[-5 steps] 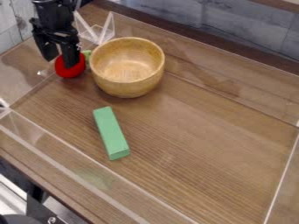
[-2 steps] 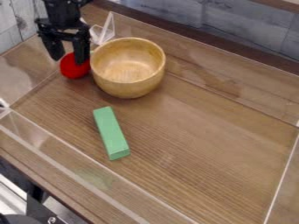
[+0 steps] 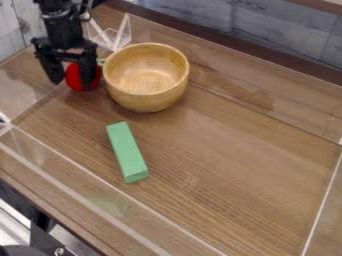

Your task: Move the red fruit to the right

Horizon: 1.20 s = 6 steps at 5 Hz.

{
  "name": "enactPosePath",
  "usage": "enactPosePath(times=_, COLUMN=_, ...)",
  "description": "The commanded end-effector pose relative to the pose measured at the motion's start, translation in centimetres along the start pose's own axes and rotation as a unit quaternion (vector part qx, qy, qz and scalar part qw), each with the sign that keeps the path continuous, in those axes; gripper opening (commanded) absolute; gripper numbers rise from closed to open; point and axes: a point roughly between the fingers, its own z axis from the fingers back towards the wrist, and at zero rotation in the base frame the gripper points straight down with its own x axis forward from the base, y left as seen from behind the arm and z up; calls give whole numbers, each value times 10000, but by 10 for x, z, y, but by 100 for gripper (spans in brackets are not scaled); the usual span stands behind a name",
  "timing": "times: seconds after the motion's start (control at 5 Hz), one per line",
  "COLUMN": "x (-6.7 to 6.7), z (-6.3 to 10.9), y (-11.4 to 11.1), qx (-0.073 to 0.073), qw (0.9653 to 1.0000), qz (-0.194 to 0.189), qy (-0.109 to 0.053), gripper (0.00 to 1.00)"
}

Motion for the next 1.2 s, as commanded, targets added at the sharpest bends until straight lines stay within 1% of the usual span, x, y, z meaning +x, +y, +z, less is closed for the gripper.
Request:
enactPosePath(times=0.0, x=2, z=19, y=-2, qx=105, qw=9997, qz=27, qy=-210, gripper=100)
enactPosePath(times=0.2, x=1, z=31, y=-12, qx=121, qw=9995, qz=-46, qy=-274, gripper=100)
enactPosePath(times=0.4, x=10, z=37, y=-12, qx=129, qw=9994, qz=35, qy=-321, gripper=100)
enactPosePath(times=0.6, x=16, z=35, y=-19, qx=122, qw=9994, qz=30, qy=-323, gripper=0)
enactPosePath(times=0.8, x=21, z=35, y=-26, qx=99, qw=9994, qz=21, qy=-336, gripper=0)
enactPosePath(times=1.0, x=21, z=40, y=-37, qx=91, qw=9994, qz=-44, qy=-331, gripper=0)
